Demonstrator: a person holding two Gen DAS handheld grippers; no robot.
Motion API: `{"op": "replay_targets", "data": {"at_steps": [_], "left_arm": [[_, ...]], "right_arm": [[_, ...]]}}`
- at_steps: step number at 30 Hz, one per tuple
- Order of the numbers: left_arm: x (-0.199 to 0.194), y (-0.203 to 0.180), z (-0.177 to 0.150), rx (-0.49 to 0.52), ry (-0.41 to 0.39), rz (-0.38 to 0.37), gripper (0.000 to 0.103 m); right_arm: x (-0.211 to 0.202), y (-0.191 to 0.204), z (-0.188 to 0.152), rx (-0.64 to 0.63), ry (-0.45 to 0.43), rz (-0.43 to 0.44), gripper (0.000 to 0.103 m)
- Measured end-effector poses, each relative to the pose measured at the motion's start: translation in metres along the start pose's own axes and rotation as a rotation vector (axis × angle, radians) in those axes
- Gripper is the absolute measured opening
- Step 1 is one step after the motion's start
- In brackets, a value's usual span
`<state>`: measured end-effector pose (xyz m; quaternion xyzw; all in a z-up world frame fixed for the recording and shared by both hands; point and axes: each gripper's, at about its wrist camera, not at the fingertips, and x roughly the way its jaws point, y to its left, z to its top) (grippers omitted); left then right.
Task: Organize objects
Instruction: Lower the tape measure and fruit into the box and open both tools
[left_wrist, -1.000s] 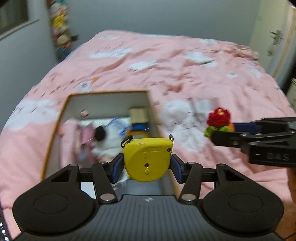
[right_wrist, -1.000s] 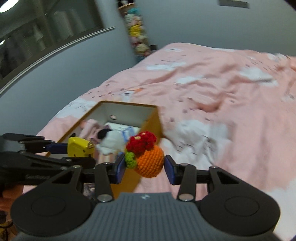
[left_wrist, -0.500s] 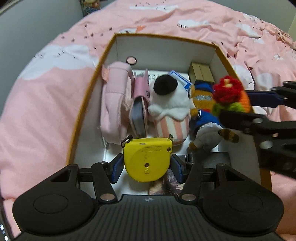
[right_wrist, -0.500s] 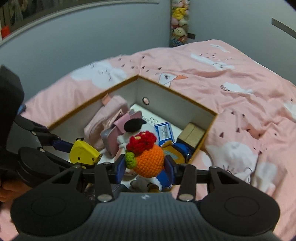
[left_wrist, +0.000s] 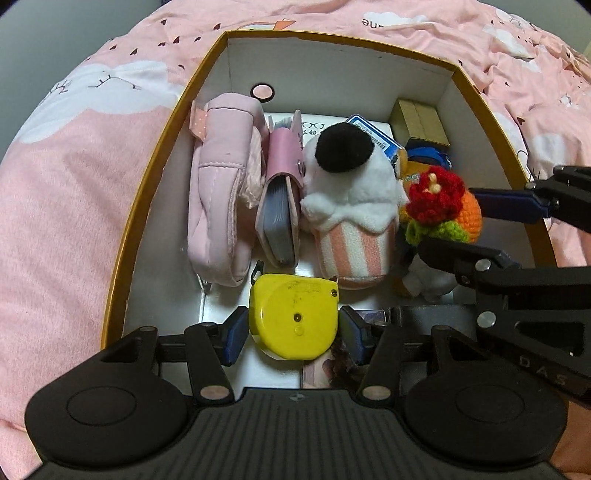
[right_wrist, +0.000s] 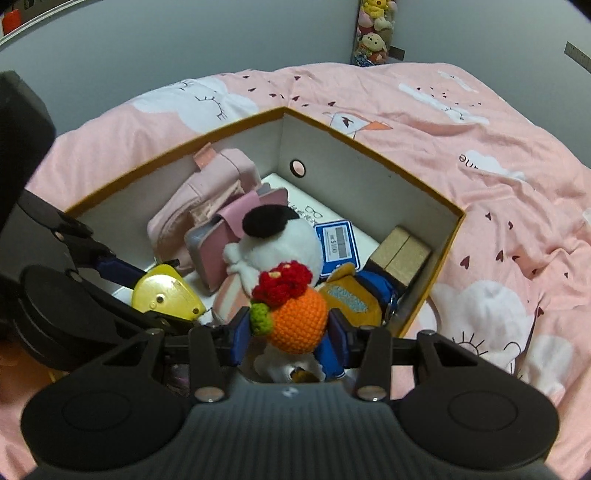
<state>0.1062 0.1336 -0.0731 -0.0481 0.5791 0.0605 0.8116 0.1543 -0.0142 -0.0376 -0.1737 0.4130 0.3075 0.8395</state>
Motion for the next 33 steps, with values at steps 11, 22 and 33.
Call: {"op": "replay_targets", "data": {"at_steps": [11,22,33], "left_arm": [[-0.005,-0.003,-0.007,0.009,-0.005,0.003,0.064],[-0.03,0.0,-0.011,-0.003,-0.109,-0.015,0.061],[-0.08,0.033,-0.005,-0.134,-0.313,0.006,0.056]], "right_arm": [[-0.002,0.0,-0.003,-0.005,-0.003,0.005,0.047],[-0.009,-0.002,-0.006,0.013,-0.018,0.003,0.047],[-0.006,0.014,0.009,0.038,0.029,0.189,0.047]]}}
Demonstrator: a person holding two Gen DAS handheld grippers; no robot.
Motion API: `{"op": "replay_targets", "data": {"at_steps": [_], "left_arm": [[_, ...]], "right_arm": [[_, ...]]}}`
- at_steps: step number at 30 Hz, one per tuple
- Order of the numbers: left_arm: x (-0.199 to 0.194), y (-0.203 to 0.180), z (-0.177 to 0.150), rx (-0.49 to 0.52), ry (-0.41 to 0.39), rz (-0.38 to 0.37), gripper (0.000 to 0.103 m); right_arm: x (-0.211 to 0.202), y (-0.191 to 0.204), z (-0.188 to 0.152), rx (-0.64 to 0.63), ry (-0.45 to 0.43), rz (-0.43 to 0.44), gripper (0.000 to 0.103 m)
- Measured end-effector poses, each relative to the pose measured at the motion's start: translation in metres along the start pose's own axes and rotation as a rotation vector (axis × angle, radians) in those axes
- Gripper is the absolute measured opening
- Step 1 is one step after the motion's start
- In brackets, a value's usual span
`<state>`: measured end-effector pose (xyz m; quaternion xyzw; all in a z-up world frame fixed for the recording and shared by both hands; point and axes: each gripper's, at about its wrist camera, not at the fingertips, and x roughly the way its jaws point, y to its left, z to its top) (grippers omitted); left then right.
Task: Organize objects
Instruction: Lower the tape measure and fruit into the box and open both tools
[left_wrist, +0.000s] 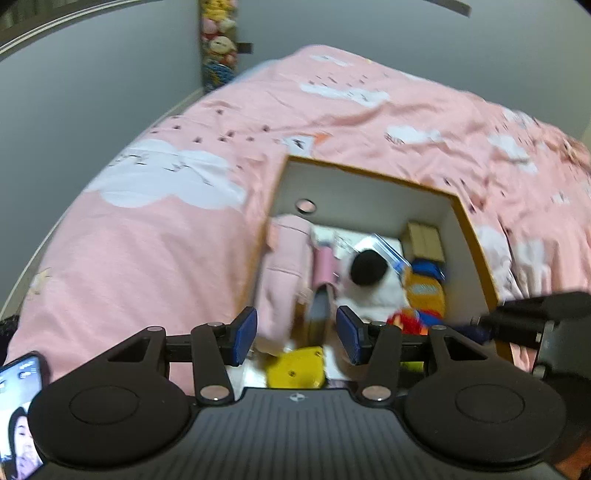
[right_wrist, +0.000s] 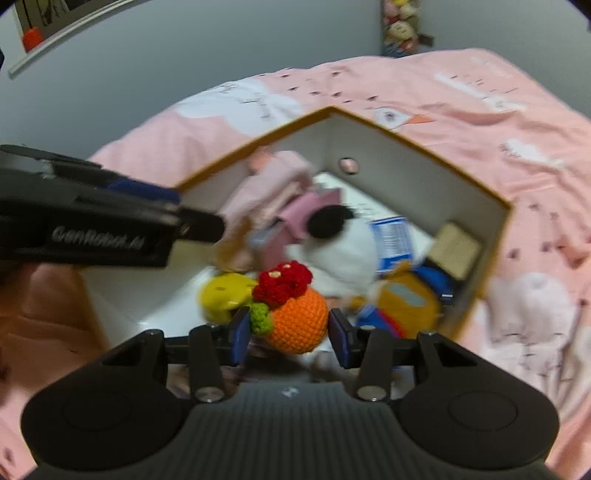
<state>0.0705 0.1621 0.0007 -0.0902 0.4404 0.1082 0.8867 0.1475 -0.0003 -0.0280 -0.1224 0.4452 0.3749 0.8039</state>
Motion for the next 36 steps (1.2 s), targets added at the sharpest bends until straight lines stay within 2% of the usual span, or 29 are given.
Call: {"op": "replay_targets", "data": {"at_steps": [3,6,11,14,18,21,24,29,32,36], "left_arm": [[0.001,0.013,0.002,-0.059,0.006,-0.068,0.056],[-0.005,0.023,0.003,-0.086,-0.041,-0.11,0.057],[0.0,0.023,0.008,-0.09,-0.082,-0.115,0.058],[0.001,0.019,0.006,-0.071,-0.083,-0.133,0.058],[0.002,0.015,0.001,-0.043,-0.09,-0.101,0.057],[0.001,0.016,0.001,-0.055,-0.089,-0.109,0.057],[0.002,0.015,0.0,-0.059,-0.092,-0.107,0.057],[0.002,0.009,-0.002,-0.04,-0.084,-0.116,0.057],[0.003,0.004,-0.003,-0.027,-0.074,-0.125,0.057],[0.005,-0.003,-0.007,-0.019,-0.053,-0.145,0.057]], "right_arm": [[0.009,0.012,0.009,0.003,0.034,0.067,0.047],[0.021,0.025,0.014,-0.004,0.08,0.123,0.047],[0.046,0.039,0.017,0.011,0.173,0.171,0.047],[0.057,0.039,0.017,0.074,0.218,0.224,0.047],[0.071,0.034,0.019,0.163,0.255,0.284,0.047],[0.079,0.031,0.016,0.224,0.284,0.328,0.05],[0.08,0.031,0.014,0.228,0.284,0.316,0.056],[0.071,0.032,0.013,0.21,0.267,0.279,0.056],[0.057,0.031,0.013,0.183,0.231,0.226,0.056],[0.026,0.029,0.01,0.122,0.146,0.104,0.055]]}}
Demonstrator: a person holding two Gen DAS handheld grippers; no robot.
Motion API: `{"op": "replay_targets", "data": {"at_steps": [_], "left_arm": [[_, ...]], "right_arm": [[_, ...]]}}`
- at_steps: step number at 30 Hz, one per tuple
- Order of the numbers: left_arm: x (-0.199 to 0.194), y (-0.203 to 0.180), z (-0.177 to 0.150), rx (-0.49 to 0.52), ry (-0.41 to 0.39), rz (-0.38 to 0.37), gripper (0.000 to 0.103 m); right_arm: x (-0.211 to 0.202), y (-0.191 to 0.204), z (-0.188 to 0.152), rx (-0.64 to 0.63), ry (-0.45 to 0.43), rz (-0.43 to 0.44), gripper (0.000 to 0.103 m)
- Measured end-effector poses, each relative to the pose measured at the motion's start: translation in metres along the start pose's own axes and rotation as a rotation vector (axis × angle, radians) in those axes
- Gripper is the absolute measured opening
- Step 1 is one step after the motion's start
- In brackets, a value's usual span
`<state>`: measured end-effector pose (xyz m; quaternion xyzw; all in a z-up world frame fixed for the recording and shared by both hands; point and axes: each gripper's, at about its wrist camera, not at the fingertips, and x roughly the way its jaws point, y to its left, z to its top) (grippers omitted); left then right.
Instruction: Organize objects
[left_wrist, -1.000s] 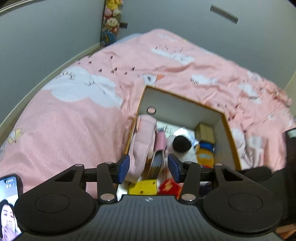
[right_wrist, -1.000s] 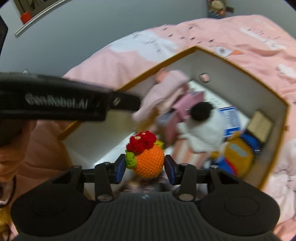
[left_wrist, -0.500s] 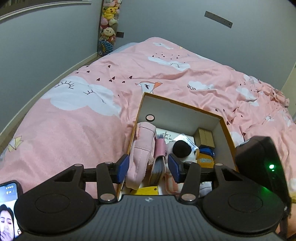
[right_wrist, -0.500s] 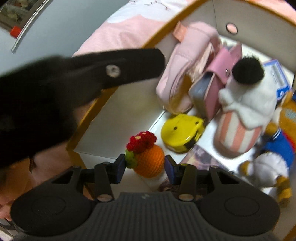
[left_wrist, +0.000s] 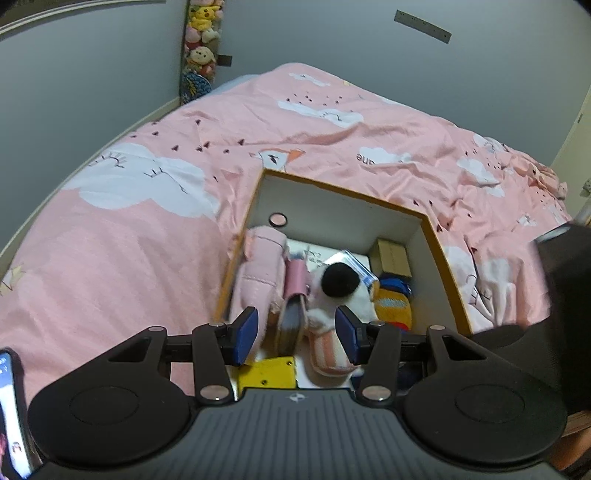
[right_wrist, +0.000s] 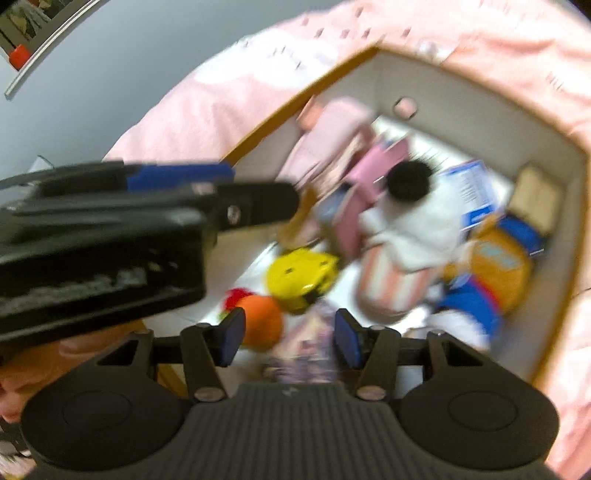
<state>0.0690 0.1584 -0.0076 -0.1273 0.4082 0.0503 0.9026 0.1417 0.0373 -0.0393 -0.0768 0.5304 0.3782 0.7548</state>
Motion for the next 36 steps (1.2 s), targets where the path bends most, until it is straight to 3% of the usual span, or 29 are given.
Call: {"op": "replay_targets", "data": {"at_steps": [7,13,20,30,36], "left_arm": [[0.001,-0.018,-0.016,0.019,0.047,-0.018,0.057],[-0.015,-0.036,-0.02,0.074,0.035,-0.013,0.057],[-0.035,-0.05,-0.02,0.097,-0.009,0.06,0.059],[-0.071,-0.065,-0.022,0.115,-0.173,0.158,0.086],[-0.075,-0.068,-0.027,0.117,-0.18,0.199,0.088]], "right_arm": [[-0.056,-0.005,-0.032,-0.016,-0.206,-0.173,0.056],[-0.087,-0.01,-0.049,-0.05,-0.32,-0.298,0.056],[-0.129,-0.012,-0.068,0.013,-0.434,-0.353,0.058],[-0.144,-0.005,-0.088,0.11,-0.499,-0.383,0.07],[-0.15,-0.007,-0.096,0.157,-0.524,-0.392,0.077]]}}
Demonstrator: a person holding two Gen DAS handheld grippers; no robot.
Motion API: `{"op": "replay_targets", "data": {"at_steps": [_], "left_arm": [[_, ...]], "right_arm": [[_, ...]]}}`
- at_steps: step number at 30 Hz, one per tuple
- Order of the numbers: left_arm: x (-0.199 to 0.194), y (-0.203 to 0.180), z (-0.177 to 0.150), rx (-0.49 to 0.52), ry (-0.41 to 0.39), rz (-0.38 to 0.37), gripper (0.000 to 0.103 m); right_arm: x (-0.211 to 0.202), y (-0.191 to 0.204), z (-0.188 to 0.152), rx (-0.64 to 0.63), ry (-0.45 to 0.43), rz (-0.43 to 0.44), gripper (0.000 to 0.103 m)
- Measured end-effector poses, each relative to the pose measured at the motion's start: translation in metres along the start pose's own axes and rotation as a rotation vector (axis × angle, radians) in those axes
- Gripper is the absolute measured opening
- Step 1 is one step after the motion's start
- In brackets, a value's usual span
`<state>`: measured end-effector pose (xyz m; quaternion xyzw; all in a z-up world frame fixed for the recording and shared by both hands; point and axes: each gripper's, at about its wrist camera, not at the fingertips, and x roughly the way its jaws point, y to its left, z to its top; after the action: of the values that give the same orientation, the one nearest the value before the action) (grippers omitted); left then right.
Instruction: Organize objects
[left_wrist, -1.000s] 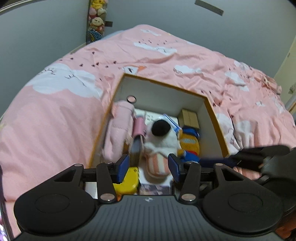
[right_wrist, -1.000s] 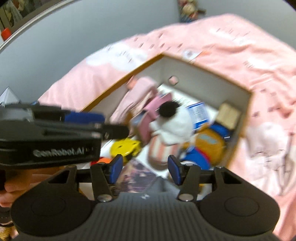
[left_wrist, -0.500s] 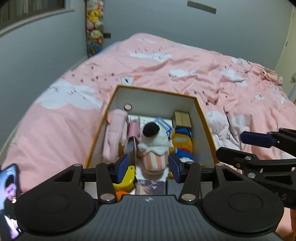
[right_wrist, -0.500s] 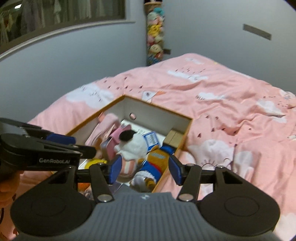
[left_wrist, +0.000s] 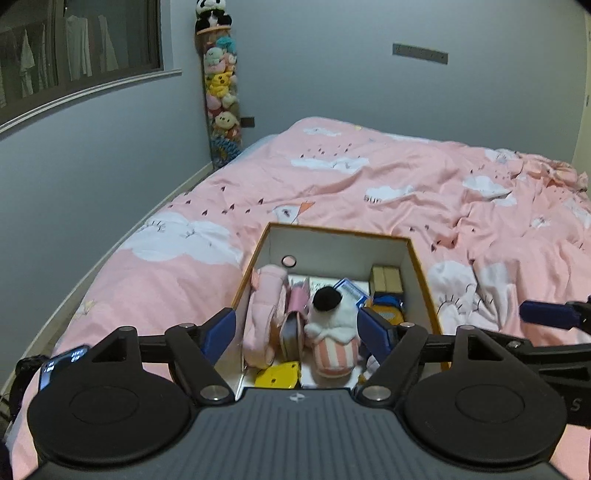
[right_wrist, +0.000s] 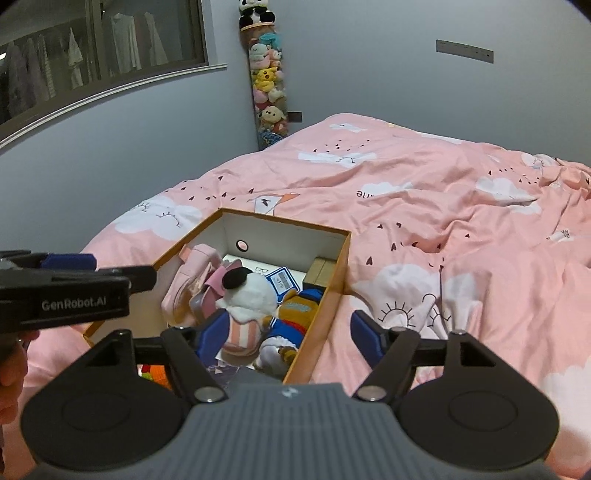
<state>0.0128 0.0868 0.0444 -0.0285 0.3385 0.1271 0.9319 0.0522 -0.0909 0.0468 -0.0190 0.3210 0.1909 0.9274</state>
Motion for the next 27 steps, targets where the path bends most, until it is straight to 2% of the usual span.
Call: {"op": "replay_targets", "data": {"at_steps": [3,10,18,27], "left_arm": [[0.001,0.0,-0.008,0.005,0.004,0.013,0.088],[0.01,-0.008,-0.026,0.072,0.065,0.039,0.088],[0.022,-0.003,-0.04,0.062,0.132,0.049,0.088],[0.028,-0.001,-0.048,0.055,0.149,0.055,0.088]], "right_arm": [[-0.002,0.001,-0.002,0.001,-0.005,-0.005,0.082],[0.004,0.003,-0.014,0.003,0.018,-0.017,0.083],[0.019,0.005,-0.027,-0.001,0.081,-0.025,0.083],[0.027,0.008,-0.034,-0.005,0.102,-0.023,0.083]]}}
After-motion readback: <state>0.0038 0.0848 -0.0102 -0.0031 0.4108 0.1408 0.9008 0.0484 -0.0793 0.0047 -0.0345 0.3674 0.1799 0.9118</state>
